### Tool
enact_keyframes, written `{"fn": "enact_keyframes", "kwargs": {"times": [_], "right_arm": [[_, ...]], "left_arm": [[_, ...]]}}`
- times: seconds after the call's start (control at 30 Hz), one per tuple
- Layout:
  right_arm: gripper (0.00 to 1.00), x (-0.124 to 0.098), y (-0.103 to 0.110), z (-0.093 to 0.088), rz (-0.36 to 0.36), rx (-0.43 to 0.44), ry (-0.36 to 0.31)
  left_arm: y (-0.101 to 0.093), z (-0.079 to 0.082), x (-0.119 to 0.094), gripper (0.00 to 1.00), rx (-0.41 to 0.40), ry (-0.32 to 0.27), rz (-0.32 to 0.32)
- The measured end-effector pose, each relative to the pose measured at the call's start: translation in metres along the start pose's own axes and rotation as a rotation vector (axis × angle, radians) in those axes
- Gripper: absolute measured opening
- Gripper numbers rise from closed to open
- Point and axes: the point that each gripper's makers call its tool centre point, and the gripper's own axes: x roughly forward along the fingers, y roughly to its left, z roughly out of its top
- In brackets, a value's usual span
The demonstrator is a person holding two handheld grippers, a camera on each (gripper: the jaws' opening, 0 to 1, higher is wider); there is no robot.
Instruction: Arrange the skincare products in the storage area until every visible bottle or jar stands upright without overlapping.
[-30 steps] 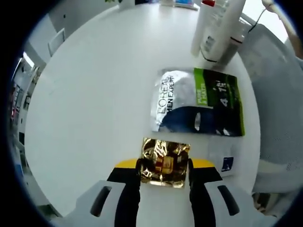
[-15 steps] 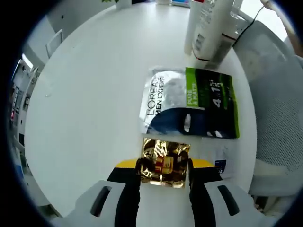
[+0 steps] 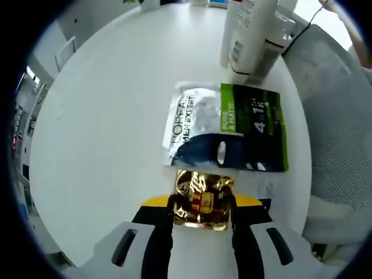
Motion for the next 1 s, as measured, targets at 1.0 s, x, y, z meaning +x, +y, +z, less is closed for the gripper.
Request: {"fn": "enact_keyframes", "kwargs": {"times": [1.0], "right_arm": [[0.83, -0.001, -0.001, -0.007, -0.012, 0.009, 0.006]], "left_arm": [[0.008, 0.006, 0.001, 0.27, -0.031, -0.012, 0.009]]}}
